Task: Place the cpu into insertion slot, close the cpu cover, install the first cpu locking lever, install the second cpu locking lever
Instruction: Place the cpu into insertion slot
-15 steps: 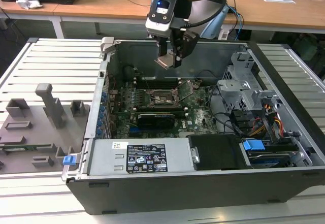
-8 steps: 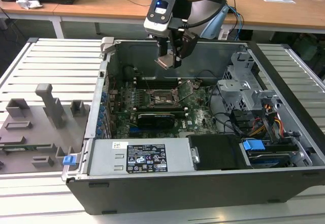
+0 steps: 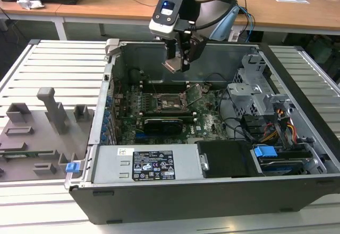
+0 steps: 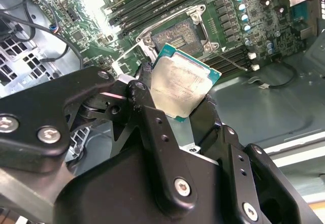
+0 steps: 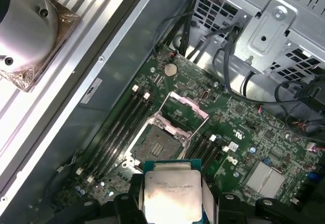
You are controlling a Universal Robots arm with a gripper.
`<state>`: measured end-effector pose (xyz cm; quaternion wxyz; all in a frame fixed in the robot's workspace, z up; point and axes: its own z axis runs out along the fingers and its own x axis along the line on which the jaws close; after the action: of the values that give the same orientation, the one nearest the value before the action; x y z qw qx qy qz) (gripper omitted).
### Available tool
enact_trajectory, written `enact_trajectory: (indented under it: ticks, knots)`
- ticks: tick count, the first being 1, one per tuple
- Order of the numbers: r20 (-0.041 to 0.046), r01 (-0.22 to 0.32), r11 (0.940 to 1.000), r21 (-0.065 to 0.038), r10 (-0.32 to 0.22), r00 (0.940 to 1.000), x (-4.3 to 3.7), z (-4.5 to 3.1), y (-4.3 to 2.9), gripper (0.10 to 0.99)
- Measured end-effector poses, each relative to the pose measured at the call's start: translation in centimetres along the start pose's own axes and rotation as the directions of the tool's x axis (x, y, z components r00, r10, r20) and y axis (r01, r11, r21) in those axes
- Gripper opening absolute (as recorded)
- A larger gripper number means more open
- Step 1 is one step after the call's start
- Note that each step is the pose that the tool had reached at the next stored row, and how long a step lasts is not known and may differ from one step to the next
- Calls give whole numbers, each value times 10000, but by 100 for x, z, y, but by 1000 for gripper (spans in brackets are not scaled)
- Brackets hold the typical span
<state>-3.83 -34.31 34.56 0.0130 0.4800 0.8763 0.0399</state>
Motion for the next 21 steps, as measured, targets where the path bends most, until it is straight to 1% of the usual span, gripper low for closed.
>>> enact_trajectory:
  ticks: [8, 21]
  knots:
    - [36, -416, 9991, -6, 416, 9991, 0, 16, -1, 541]
    - [71, -852, 9964, -15, 852, 9963, -1, 30, -2, 541]
